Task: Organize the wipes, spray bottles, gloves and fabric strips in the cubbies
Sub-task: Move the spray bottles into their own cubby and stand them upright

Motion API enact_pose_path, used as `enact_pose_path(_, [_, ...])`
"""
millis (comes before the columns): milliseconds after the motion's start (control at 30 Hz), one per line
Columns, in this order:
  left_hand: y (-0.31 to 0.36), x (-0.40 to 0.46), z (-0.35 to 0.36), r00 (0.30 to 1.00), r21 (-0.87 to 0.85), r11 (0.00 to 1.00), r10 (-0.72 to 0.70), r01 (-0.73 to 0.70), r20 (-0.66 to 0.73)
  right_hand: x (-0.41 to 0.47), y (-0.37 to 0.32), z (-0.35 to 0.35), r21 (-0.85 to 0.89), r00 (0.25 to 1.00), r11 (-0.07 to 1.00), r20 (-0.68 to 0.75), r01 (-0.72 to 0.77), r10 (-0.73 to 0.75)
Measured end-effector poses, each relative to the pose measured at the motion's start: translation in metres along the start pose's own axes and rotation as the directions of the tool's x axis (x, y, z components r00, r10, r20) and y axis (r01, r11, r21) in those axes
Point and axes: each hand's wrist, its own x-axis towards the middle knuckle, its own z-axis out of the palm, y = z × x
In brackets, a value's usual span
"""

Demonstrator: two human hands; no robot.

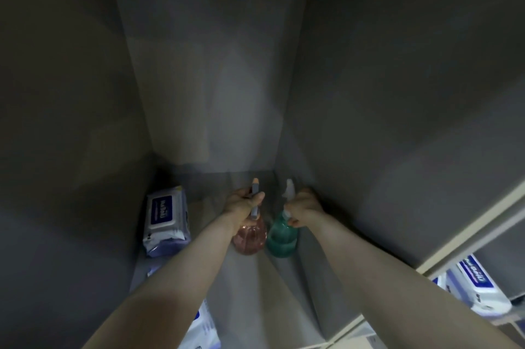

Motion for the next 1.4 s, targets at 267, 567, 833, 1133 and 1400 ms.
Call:
enact_pose_path(267, [-0.002,0.000,0.000,0.999,0.039,0.999,0.034,-0.035,0.021,0.009,0.006,0.007,-0.060,0.991,0.997,-0.119,0.058,-0.064])
enact_pose_path(567, [-0.009,-0.008,0.009,0.999,-0.037,0.998,0.043,-0.044,-0.033,-0.003,0.002,-0.003,-0.128,0.998,0.991,-0.043,0.032,-0.038])
enact_pose_path(833, [-0.013,-0.009,0.010,0.997,-0.053,0.996,0.070,-0.072,-0.028,-0.008,0.005,-0.005,-0.174,0.999,0.984,-0.028,0.026,-0.031])
enact_pose_path(1133, [-0.011,-0.018,0.007,0.998,0.040,0.998,0.048,-0.046,-0.049,-0.007,0.011,-0.004,-0.125,0.994,0.990,-0.085,0.061,-0.072])
enact_pose_path(1400, [-0.014,-0.025,0.013,0.972,0.073,0.994,0.098,-0.085,-0.212,-0.018,0.014,-0.003,-0.200,0.980,0.973,-0.140,0.114,-0.143])
